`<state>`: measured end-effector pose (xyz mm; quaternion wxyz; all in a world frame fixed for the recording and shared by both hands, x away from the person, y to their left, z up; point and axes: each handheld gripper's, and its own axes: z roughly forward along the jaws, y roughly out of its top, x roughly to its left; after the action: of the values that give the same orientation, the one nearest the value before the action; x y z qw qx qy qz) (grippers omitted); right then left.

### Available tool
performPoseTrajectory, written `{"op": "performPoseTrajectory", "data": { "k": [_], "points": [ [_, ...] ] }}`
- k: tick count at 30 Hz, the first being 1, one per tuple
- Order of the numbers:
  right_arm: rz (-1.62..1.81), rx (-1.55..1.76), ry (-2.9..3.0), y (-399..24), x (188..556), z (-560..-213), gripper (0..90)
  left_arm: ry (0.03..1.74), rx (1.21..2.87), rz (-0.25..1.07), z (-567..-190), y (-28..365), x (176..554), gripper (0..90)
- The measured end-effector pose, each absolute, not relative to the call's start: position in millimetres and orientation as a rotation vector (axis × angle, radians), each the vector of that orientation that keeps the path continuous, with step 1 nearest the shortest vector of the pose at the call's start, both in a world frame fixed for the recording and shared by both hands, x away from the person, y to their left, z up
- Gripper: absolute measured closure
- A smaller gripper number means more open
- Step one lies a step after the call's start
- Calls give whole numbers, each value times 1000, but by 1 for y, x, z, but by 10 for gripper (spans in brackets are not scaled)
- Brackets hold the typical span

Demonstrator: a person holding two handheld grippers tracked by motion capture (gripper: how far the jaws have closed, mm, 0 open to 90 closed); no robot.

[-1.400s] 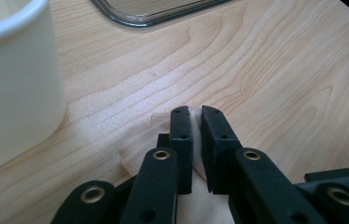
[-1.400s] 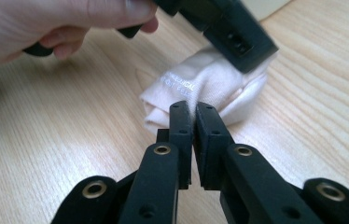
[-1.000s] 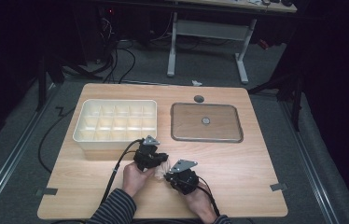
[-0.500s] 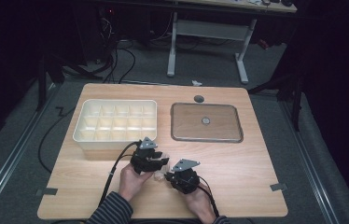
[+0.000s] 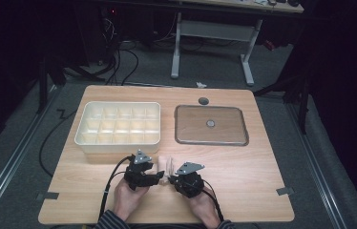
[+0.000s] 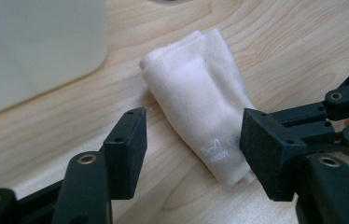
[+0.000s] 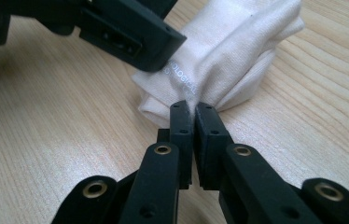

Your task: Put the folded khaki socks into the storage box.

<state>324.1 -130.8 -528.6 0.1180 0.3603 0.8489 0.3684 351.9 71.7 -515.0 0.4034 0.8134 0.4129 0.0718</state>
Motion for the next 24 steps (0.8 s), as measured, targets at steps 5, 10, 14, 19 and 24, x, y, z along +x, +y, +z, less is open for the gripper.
{"op": "performPoseTrajectory", "data": {
  "k": [5, 10, 14, 19, 24],
  "points": [
    [1066, 1045, 2488, -130, 324, -528, 866, 1064, 2037, 169, -518, 70, 351, 423],
    [1064, 1043, 2484, -131, 325, -528, 866, 1066, 2085, 210, -521, 65, 351, 449],
    [1042, 1026, 2483, -128, 324, -528, 865, 1054, 2110, 230, -521, 63, 354, 456],
    [1049, 1032, 2481, -129, 326, -528, 859, 1066, 2088, 175, -524, 67, 360, 454],
    [1049, 1034, 2476, -129, 326, -528, 810, 1064, 2080, 168, -523, 69, 361, 431]
  ]
}}
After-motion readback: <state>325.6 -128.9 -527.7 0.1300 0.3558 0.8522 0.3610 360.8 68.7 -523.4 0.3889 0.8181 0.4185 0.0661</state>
